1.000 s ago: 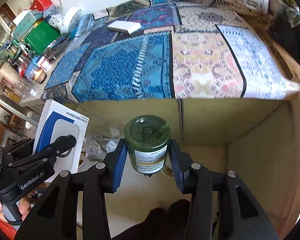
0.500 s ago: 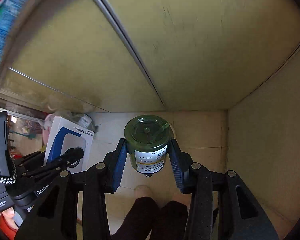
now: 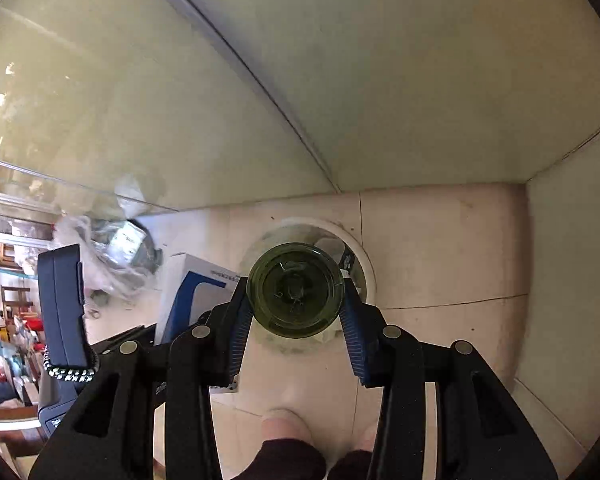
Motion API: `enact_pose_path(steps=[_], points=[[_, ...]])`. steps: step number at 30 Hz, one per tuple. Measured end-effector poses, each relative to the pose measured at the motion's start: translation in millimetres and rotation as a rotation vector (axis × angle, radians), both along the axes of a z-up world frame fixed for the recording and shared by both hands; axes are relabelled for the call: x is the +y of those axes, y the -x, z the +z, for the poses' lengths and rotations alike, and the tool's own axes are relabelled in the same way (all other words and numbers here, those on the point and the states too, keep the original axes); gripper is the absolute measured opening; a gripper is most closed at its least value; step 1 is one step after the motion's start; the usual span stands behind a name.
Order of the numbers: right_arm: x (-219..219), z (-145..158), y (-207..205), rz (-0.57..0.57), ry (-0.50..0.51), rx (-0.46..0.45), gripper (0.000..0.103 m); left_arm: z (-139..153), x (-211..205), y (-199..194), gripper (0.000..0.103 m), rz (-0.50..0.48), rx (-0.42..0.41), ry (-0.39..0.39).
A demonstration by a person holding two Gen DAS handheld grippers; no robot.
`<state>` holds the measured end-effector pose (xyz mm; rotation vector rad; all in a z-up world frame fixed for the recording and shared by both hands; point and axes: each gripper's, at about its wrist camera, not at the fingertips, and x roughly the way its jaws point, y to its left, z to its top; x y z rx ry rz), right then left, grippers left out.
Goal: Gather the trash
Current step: 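Open both tools to drop the box and bottle into the bin, then raise both tools back toward the counter items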
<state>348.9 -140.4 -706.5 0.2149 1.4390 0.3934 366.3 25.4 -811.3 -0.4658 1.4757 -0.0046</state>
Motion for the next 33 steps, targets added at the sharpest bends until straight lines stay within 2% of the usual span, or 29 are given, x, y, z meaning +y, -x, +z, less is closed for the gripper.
enact_pose_path(steps=[4, 9, 10, 13, 18, 20, 26, 29, 33], points=[[11.9, -34.6, 1.6, 0.044, 0.023, 0.035, 0.039, -31.0, -1.8, -4.4, 0.031, 0.014, 0.007, -0.004], [18.0, -44.5, 2.6, 0.066, 0.039, 0.068, 0.039, -39.3, -3.5, -5.5, 0.032, -0.004, 0.018, 0.006], [17.4, -43.2, 3.1, 0.065, 0.037, 0.071, 0.039, -39.5, -4.2, -6.2, 0.033, -0.007, 0.023, 0.01], [11.9, -39.8, 3.1, 0.056, 0.03, 0.076, 0.042, -37.5, -2.0, -5.4, 0.048, -0.009, 0.032, -0.006], [5.9, -25.6, 6.8, 0.049, 0.037, 0.063, 0.043, -21.0, -3.4, -4.8, 0.049, -0.002, 0.037, -0.046], [4.9, -11.3, 7.7, 0.044, 0.044, 0.054, 0.043, -5.2, -6.8, -3.9, 0.049, -0.007, 0.024, -0.06], [-0.1, 59.0, 13.4, 0.035, 0.035, 0.03, 0.043, 83.2, -7.5, 12.3, 0.049, -0.059, -0.008, -0.143], [-0.3, 108.9, 17.3, 0.027, 0.024, 0.018, 0.043, 144.9, -5.2, 23.6, 0.049, -0.075, -0.039, -0.155], [5.7, 189.8, 26.9, 0.02, 0.002, -0.018, 0.043, 232.9, 0.0, 34.4, 0.049, -0.086, -0.087, -0.178]])
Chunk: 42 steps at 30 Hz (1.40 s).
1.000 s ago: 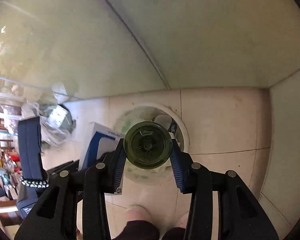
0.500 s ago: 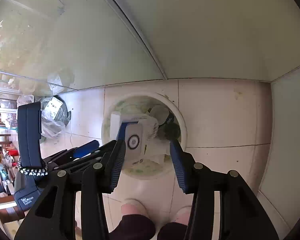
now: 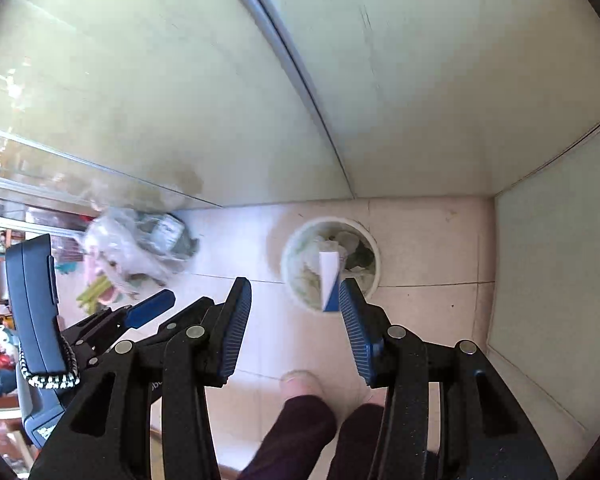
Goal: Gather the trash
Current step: 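Raise both tools back toward the counter items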
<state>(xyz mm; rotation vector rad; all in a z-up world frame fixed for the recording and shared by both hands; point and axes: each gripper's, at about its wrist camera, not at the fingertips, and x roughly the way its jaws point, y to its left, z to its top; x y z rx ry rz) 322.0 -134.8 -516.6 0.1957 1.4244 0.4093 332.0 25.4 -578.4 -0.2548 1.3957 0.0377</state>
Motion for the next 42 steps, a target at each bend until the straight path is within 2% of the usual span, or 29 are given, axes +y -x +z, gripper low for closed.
enact_pose_path(steps=[7, 11, 14, 19, 23, 27, 35, 42], points=[[1.9, 149.6, 17.7, -0.013, -0.037, -0.119, 0.043, 159.5, 13.1, 24.4, 0.049, 0.004, -0.123, -0.016], [-3.1, 225.9, 28.8, -0.027, -0.036, -0.211, 0.043, 239.3, 24.5, 34.8, 0.049, -0.001, -0.2, -0.03], [-7.2, 272.8, 34.8, -0.05, -0.034, -0.274, 0.043, 292.3, 31.8, 39.8, 0.049, 0.005, -0.265, -0.035], [-12.5, 323.1, 41.3, -0.108, -0.018, -0.379, 0.043, 367.7, 47.2, 42.3, 0.049, 0.003, -0.378, -0.06], [-21.1, 357.2, 34.2, -0.148, -0.026, -0.433, 0.043, 407.7, 54.4, 33.6, 0.05, 0.027, -0.443, -0.082], [-28.0, 383.3, 21.4, -0.184, -0.009, -0.487, 0.043, 433.9, 62.9, 12.3, 0.054, 0.031, -0.475, -0.085], [-66.1, 396.0, -36.7, -0.213, -0.024, -0.521, 0.043, 449.7, 60.6, -62.2, 0.054, 0.078, -0.487, -0.093], [-93.2, 397.0, -124.5, -0.16, -0.032, -0.481, 0.043, 461.2, 51.7, -154.0, 0.054, 0.164, -0.462, -0.074]])
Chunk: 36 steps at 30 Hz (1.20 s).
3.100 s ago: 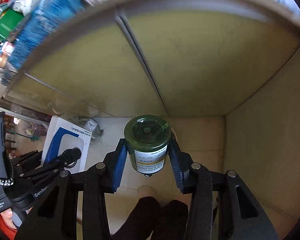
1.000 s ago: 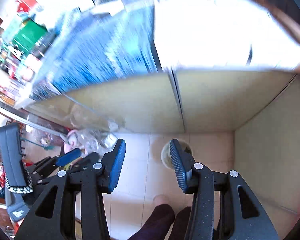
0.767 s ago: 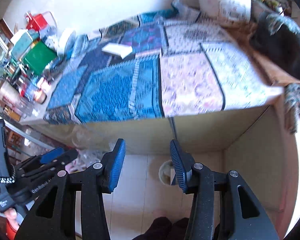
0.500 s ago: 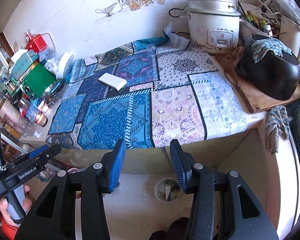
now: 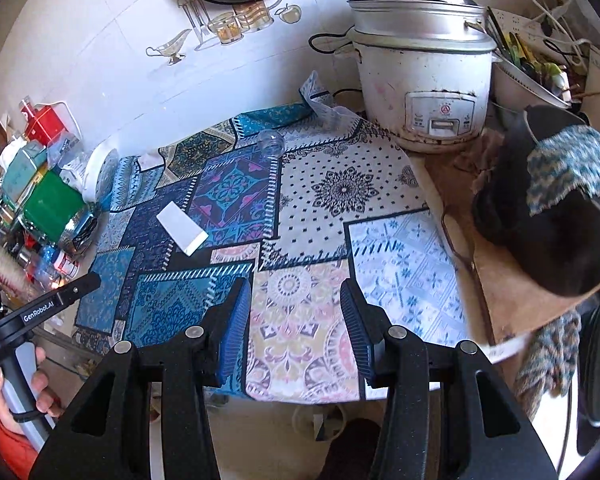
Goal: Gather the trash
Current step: 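Raise both tools back toward the counter items, then grasp the white card strip with the left tool while the right tool grasps the clear cup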
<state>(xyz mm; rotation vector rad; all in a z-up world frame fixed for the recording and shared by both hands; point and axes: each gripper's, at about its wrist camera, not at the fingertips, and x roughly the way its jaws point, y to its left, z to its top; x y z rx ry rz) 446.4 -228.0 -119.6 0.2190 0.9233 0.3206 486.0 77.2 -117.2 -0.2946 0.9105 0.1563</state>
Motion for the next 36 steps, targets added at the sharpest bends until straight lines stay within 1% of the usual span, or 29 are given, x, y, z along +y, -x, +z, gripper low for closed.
enact_pose_path(steps=[3, 6, 11, 13, 16, 18, 21, 24, 25, 27, 29, 31, 33, 36], points=[[-5.1, 3.9, -37.8, 0.045, 0.021, -0.005, 0.043, -2.4, 4.2, -35.4, 0.054, 0.073, 0.01, 0.016], [-5.6, -0.9, -71.8, 0.068, 0.042, -0.003, 0.043, -14.0, 11.9, -65.0, 0.056, 0.135, 0.033, 0.064], [2.4, -14.0, -118.8, 0.102, 0.005, 0.048, 0.043, -36.0, 33.1, -107.9, 0.056, 0.195, 0.095, 0.064], [11.6, -18.7, -131.5, 0.114, 0.026, 0.051, 0.043, -47.8, 46.4, -126.8, 0.056, 0.205, 0.116, 0.087], [26.6, -26.9, -148.5, 0.104, 0.05, 0.064, 0.043, -68.3, 66.8, -156.8, 0.056, 0.213, 0.157, 0.112], [34.8, -33.4, -159.8, 0.083, 0.042, 0.081, 0.043, -84.5, 80.4, -179.9, 0.056, 0.201, 0.189, 0.133], [49.2, -39.8, -179.4, 0.044, 0.032, 0.115, 0.043, -106.5, 97.7, -208.7, 0.056, 0.188, 0.249, 0.188], [65.7, -47.3, -202.5, 0.053, 0.009, 0.138, 0.043, -119.3, 113.6, -226.0, 0.056, 0.204, 0.27, 0.235], [72.1, -49.6, -211.5, 0.063, 0.017, 0.143, 0.043, -119.7, 116.4, -230.3, 0.056, 0.209, 0.265, 0.217], [83.8, -53.3, -228.9, 0.076, 0.036, 0.135, 0.043, -121.6, 117.3, -240.5, 0.054, 0.189, 0.28, 0.17], [94.6, -57.7, -247.4, 0.095, 0.04, 0.132, 0.043, -124.6, 117.0, -249.1, 0.053, 0.168, 0.286, 0.152], [103.6, -63.8, -265.2, 0.109, 0.042, 0.141, 0.044, -131.2, 115.8, -257.8, 0.053, 0.152, 0.306, 0.156], [111.9, -71.7, -284.4, 0.122, 0.045, 0.152, 0.048, -135.4, 115.7, -265.6, 0.054, 0.142, 0.305, 0.178], [124.1, -83.1, -309.5, 0.131, 0.055, 0.168, 0.049, -136.8, 108.8, -277.4, 0.054, 0.105, 0.301, 0.177]])
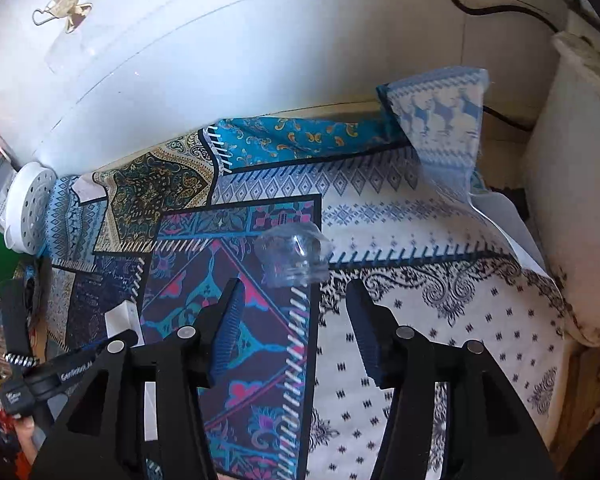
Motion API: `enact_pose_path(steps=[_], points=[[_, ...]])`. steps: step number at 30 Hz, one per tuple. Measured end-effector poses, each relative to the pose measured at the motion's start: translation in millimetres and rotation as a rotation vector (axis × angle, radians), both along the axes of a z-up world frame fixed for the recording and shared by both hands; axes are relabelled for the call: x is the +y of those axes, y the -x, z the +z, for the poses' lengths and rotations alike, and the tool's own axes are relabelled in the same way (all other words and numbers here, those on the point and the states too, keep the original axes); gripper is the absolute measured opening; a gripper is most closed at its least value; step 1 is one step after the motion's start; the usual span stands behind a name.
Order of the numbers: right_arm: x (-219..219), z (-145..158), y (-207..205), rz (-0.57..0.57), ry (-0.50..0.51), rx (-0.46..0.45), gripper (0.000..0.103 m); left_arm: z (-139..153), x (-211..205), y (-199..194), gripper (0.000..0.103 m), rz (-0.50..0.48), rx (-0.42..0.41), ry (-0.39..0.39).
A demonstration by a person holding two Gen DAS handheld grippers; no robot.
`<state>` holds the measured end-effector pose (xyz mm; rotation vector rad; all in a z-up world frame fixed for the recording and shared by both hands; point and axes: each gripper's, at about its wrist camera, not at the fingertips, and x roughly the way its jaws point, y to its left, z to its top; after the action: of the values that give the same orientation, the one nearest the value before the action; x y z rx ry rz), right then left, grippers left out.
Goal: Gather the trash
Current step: 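Grasp the white card strip with the left tool while the right tool grasps the clear cup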
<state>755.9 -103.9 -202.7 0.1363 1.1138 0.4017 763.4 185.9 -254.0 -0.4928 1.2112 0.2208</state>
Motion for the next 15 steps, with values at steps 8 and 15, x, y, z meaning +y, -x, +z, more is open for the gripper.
enact_pose_path(steps=[8, 15], points=[[18.5, -23.4, -36.5, -0.009, 0.002, 0.06, 0.051, -1.3, -19.3, -30.4, 0.054, -0.072, -0.001, -0.13], [21.9, -19.1, -38.8, 0.026, 0.045, 0.048, 0.051, -3.5, -40.8, -41.3, 0.05, -0.128, -0.008, -0.238]])
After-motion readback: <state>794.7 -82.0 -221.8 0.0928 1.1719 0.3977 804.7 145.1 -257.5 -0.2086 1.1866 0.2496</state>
